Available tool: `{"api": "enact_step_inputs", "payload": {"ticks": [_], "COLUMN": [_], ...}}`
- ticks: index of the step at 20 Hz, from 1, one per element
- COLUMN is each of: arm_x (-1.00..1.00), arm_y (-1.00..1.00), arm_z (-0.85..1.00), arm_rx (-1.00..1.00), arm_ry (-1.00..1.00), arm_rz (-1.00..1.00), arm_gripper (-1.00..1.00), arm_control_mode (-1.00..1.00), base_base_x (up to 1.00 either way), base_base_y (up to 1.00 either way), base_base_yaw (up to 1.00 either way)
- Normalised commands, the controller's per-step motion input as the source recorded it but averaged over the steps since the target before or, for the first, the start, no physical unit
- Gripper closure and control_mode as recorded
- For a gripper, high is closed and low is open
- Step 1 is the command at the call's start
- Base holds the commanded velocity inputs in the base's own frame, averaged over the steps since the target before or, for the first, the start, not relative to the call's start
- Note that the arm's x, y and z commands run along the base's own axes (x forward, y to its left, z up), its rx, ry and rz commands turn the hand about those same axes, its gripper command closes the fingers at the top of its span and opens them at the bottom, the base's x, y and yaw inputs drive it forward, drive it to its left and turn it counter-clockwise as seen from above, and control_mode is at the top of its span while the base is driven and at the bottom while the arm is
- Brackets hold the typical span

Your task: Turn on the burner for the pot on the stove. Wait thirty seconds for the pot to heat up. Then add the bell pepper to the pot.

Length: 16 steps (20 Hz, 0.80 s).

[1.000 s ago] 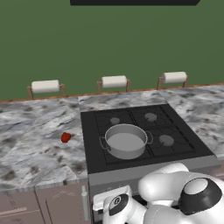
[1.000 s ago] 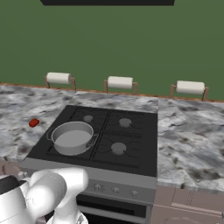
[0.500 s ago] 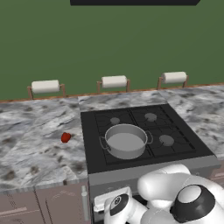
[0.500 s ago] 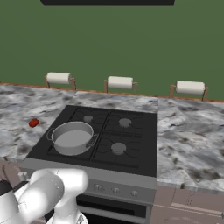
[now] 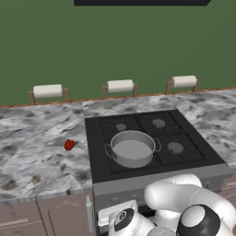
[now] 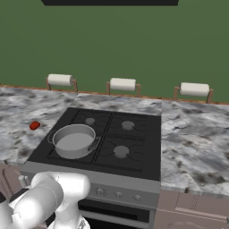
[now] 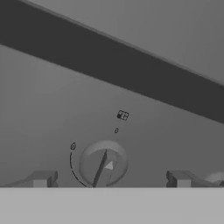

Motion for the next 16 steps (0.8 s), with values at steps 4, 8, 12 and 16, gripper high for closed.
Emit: {"api": "enact_step_inputs", "payload": {"ticks": [4, 8, 12, 16], "arm_x": [0.02, 0.12, 0.17, 0.07], "arm_y": [0.03, 0.02, 0.00, 0.00], "arm_z": [-0.01, 0.00, 0.00, 0.00], "arm_rx": [0.00, 0.00, 0.00, 0.00], "arm_ry": [0.00, 0.00, 0.00, 0.00], "arm_rz": [0.00, 0.00, 0.00, 0.00], "arm_gripper": [-1.00, -1.00, -1.00, -1.00], "arm_control_mode": [-1.00, -1.00, -1.00, -1.00], "base_base_x": [0.00, 0.00, 0.00, 0.00], "base_base_y": [0.00, 0.00, 0.00, 0.00], "base_base_yaw": [0.00, 0.00, 0.00, 0.00]}}
